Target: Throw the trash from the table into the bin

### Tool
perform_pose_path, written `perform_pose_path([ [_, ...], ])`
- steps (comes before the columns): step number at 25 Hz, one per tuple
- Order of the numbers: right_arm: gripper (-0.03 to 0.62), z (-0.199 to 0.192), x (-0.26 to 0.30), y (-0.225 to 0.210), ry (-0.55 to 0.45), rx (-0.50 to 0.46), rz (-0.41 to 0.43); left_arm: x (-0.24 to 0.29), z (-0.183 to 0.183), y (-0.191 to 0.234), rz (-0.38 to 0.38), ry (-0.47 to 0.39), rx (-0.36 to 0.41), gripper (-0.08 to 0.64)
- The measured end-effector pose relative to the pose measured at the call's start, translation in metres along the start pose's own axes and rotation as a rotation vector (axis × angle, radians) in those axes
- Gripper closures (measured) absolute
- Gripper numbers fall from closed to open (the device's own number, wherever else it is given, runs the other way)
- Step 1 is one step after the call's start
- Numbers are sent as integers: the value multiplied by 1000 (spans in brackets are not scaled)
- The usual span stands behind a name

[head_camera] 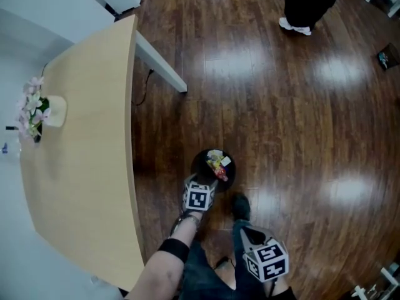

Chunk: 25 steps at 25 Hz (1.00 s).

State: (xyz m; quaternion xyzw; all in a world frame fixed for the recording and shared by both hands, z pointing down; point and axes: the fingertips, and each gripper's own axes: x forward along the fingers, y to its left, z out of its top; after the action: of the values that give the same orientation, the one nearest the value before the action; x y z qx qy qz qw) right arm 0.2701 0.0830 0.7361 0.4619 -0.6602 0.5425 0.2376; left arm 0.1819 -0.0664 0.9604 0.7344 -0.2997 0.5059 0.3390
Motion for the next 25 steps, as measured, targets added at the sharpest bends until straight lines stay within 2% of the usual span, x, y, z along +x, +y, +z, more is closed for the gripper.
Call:
perform_pose_path([
  [5, 584, 16, -7, 6, -17, -23, -1, -65, 19, -29, -37, -104, 46, 224],
  [9, 584, 28, -18, 16, -45, -44, -4, -146, 31, -68, -127, -194, 56, 240],
  [11, 584, 32, -27, 26, -55, -58, -4, -193, 26, -84, -164, -213, 58, 281],
  [13, 584, 37, -38, 39, -71, -76, -3, -242, 19, -93, -173, -235, 69, 381],
  [15, 584, 42, -49, 53, -91, -98, 0, -287, 11, -96, -153, -261, 92, 555],
  [18, 584, 43, -68, 76, -112, -125, 5, -345, -9, -98, -146, -273, 114, 555],
  [21, 584, 40, -86, 104, -127, -157, 25, -390, -32, -94, -142, -284, 102, 555],
  [25, 584, 40, -97, 156, -159, -226, 49, -437, -64, -68, -111, -323, 81, 555],
])
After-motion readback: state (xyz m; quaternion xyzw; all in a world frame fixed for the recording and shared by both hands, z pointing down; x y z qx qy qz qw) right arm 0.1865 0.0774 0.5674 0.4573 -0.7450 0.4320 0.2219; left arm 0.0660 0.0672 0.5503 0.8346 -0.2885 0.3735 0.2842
